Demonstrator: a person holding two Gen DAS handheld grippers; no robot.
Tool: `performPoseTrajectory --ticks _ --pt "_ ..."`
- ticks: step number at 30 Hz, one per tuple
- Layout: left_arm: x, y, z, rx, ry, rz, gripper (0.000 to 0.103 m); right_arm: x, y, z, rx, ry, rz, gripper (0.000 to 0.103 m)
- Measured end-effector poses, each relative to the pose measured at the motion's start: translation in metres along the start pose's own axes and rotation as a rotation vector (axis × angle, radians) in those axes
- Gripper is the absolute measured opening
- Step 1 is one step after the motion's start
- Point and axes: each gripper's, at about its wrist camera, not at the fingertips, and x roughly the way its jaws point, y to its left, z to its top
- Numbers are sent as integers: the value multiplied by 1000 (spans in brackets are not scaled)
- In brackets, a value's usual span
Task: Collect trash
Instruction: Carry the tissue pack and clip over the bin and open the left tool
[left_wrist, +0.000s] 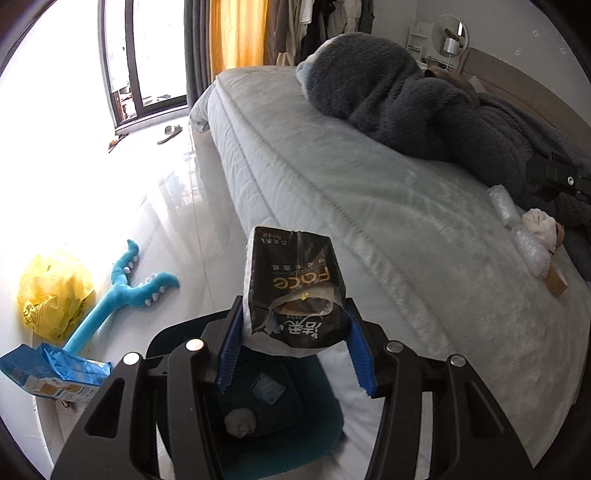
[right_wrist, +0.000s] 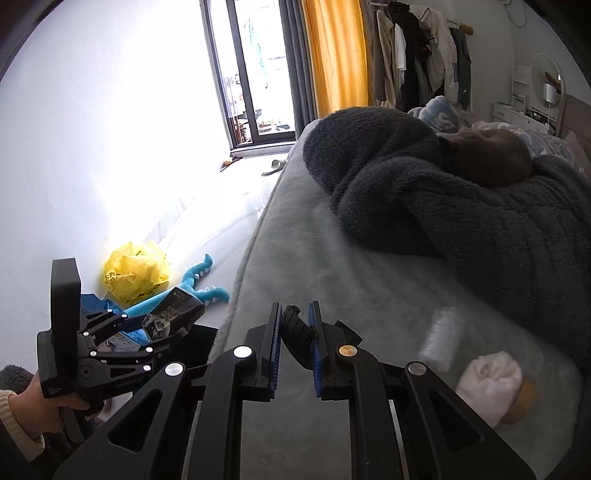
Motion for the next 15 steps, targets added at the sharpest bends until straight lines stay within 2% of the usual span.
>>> performPoseTrajectory --ticks 9,15 --pt "12 36 -20 -26 91 43 55 32 46 5 -31 26 61 15" --pt "21 59 -33 -59 170 42 55 56 79 2 -70 64 102 15"
